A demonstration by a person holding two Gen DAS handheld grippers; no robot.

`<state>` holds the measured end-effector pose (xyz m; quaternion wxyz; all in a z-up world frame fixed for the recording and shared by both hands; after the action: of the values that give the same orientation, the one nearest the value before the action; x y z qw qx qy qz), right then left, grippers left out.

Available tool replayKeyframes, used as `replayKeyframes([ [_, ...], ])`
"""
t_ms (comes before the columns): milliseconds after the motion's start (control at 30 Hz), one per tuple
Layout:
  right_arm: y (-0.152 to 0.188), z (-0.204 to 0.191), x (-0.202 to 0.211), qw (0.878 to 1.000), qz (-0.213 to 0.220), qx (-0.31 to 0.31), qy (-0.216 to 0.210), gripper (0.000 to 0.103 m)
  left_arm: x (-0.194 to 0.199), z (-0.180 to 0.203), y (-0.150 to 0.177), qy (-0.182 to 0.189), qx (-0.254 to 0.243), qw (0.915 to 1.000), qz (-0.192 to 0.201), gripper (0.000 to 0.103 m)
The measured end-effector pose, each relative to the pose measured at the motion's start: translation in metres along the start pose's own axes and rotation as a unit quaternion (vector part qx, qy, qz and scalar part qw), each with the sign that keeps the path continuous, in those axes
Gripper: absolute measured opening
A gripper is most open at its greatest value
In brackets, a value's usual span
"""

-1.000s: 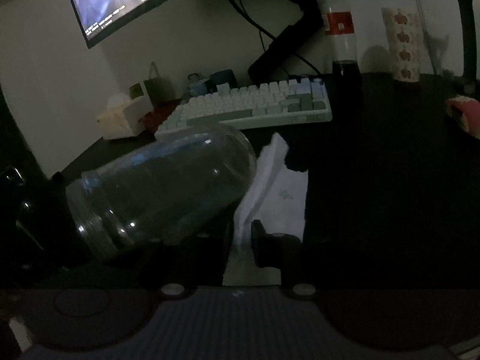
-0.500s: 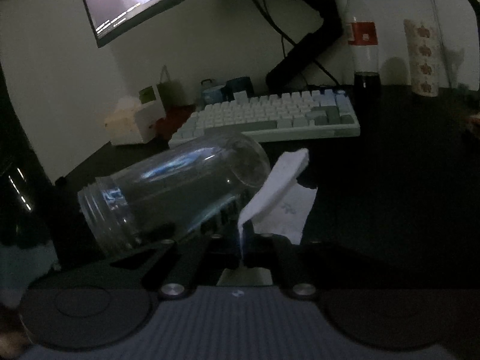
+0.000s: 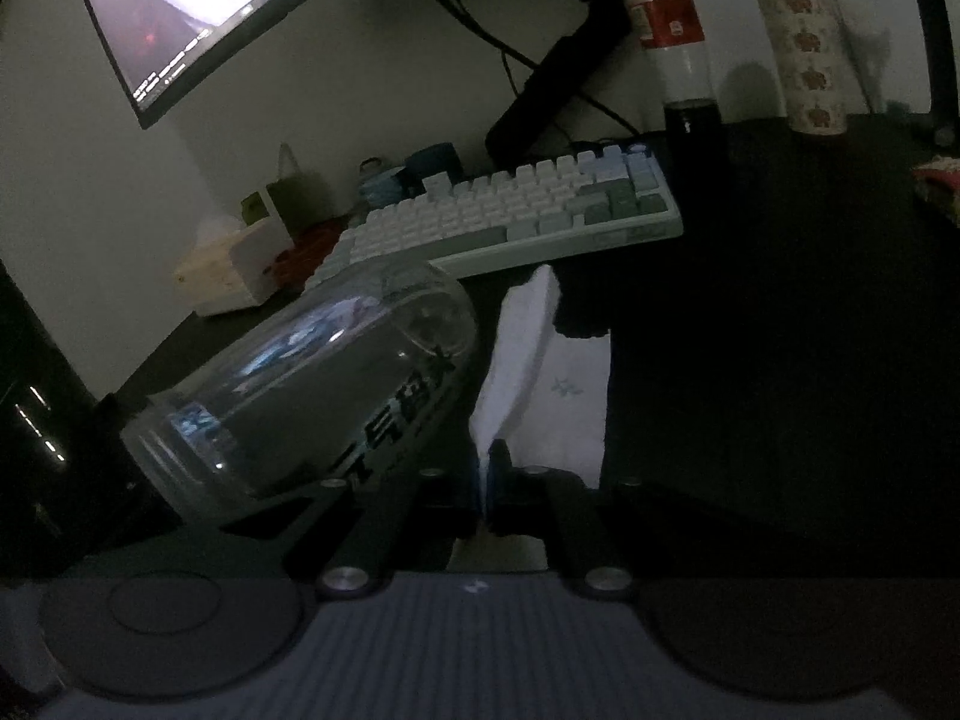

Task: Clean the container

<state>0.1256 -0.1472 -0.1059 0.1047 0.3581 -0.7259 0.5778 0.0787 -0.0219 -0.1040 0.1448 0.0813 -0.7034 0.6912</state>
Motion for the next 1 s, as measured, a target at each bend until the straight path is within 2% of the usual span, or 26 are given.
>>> replayKeyframes([
  [67,0.001,-0.003,0.003,1.0,0.006,0.01,0.003,0.014,0.002,0.003,0.0,0.007,-0.014,0.9999,0.001,0.068],
  [100,0.001,-0.004,0.005,1.0,0.01,0.015,0.008,0.021,0.003,0.005,-0.001,0.013,-0.021,0.9997,0.0,0.07],
  [133,0.002,-0.004,0.008,1.0,0.018,0.019,0.016,0.024,0.004,0.008,-0.001,0.018,-0.031,0.9994,-0.002,0.074],
  [167,0.002,-0.005,0.011,0.999,0.027,0.023,0.026,0.026,0.006,0.011,-0.001,0.021,-0.04,0.999,-0.003,0.084],
  [200,0.002,-0.005,0.015,0.998,0.036,0.026,0.037,0.028,0.007,0.014,-0.001,0.024,-0.049,0.9985,-0.003,0.087],
  [267,0.001,-0.005,0.03,0.996,0.069,0.025,0.058,0.034,0.014,0.017,-0.005,0.031,-0.054,0.998,0.007,0.103],
  [333,-0.002,-0.006,0.047,0.993,0.096,0.021,0.063,0.047,0.02,0.02,-0.009,0.036,-0.057,0.9976,0.016,0.103],
  [467,-0.005,-0.005,0.076,0.989,0.134,0.007,0.059,0.054,0.028,0.019,-0.017,0.053,-0.069,0.9962,0.0,0.103],
  [567,-0.005,-0.001,0.091,0.988,0.147,-0.015,0.055,0.075,0.042,0.006,-0.032,0.079,-0.043,0.9959,-0.014,0.103],
  [600,-0.005,0.001,0.094,0.987,0.146,-0.02,0.057,0.086,0.048,0.0,-0.037,0.089,-0.026,0.9956,-0.017,0.103],
  [633,-0.004,0.001,0.096,0.987,0.144,-0.024,0.061,0.093,0.053,-0.006,-0.041,0.099,-0.003,0.9949,-0.02,0.103],
  [667,-0.002,0.002,0.097,0.987,0.138,-0.027,0.07,0.095,0.058,-0.013,-0.046,0.109,0.021,0.9935,-0.024,0.103],
  [733,0.002,0.0,0.095,0.988,0.116,-0.031,0.098,0.097,0.061,-0.027,-0.049,0.108,0.093,0.9881,-0.058,0.103],
  [800,0.006,-0.005,0.091,0.989,0.082,-0.015,0.119,0.097,0.059,-0.039,-0.046,0.08,0.16,0.9776,-0.112,0.103],
  [900,0.008,-0.011,0.092,0.986,0.054,-0.002,0.156,0.098,0.057,-0.041,-0.044,0.036,0.136,0.9804,-0.138,0.103],
  [967,0.011,-0.017,0.098,0.983,0.048,-0.004,0.176,0.102,0.054,-0.037,-0.042,0.027,0.107,0.9818,-0.154,0.103],
  [1000,0.012,-0.023,0.103,0.984,0.055,-0.002,0.169,0.103,0.053,-0.035,-0.042,0.031,0.1,0.9821,-0.156,0.103],
])
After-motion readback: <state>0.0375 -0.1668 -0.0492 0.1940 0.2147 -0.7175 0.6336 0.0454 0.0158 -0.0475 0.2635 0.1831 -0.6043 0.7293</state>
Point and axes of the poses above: each gripper's, at about its wrist camera, not at the fingertips, and x roughly against the way its jaws point, z to its right, y to its underside, the point moved 8 cm from there along -x, roughly the way its jaws point, and after that the axes turned 2 degrees about y, right-handed, at the moved point
